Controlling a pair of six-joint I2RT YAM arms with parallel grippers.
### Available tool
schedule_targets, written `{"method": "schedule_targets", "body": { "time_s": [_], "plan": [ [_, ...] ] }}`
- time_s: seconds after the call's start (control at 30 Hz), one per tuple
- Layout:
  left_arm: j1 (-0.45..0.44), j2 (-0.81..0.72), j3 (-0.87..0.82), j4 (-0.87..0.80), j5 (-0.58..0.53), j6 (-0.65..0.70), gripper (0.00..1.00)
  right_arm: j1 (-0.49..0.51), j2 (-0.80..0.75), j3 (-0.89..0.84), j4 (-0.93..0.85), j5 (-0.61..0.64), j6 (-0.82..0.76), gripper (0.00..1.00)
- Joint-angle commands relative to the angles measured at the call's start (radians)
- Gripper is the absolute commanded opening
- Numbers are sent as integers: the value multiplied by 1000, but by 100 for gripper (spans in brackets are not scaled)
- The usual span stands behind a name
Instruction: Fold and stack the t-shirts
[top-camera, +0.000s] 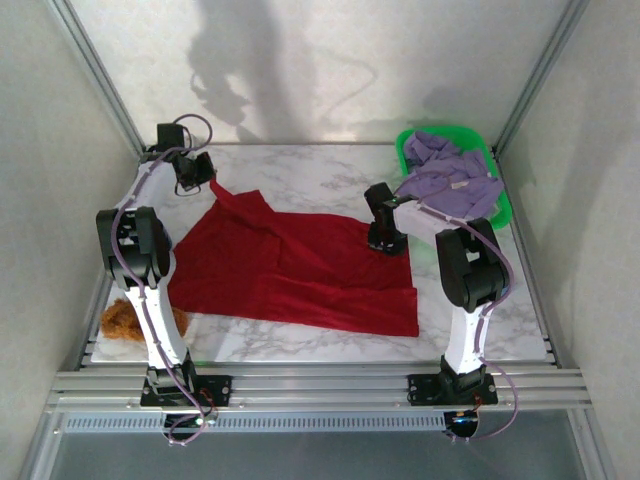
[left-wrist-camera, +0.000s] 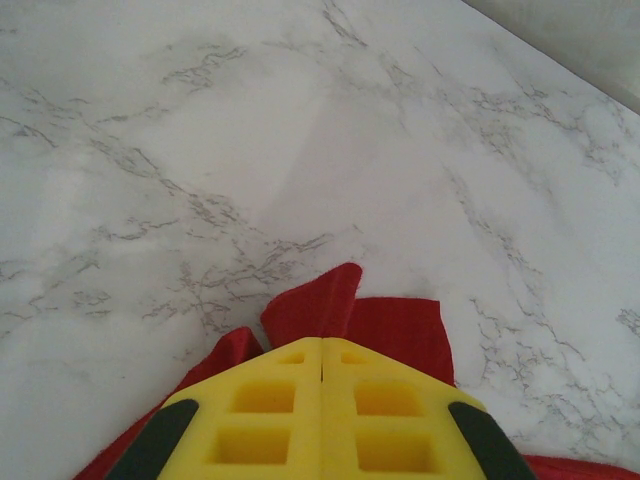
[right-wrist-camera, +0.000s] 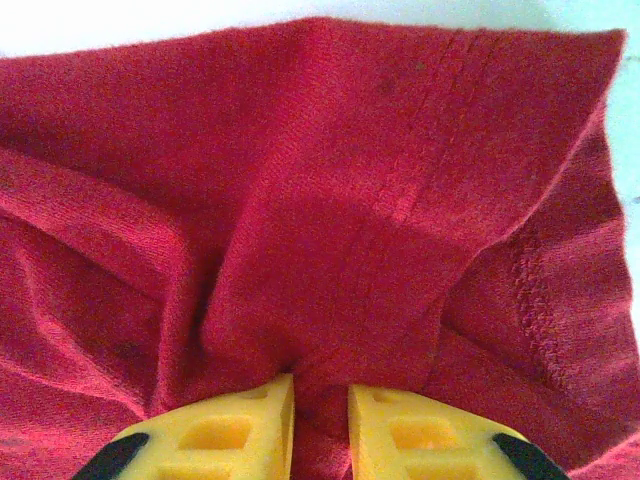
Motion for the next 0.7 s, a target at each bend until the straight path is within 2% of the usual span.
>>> {"method": "schedule_targets", "body": {
  "time_s": [0.0,0.17,0.67],
  "plan": [
    [-5,-27,-9,5,-1,5,0,-9,10,-10,10,21,-10,18],
    [-5,-26,-3,5,-1,4,0,-9,-25,4,-16,41,-19,0],
    [-5,-15,69,-29,-3,11,0,-13,-80,148,-177,187,-125,0]
  ]
}}
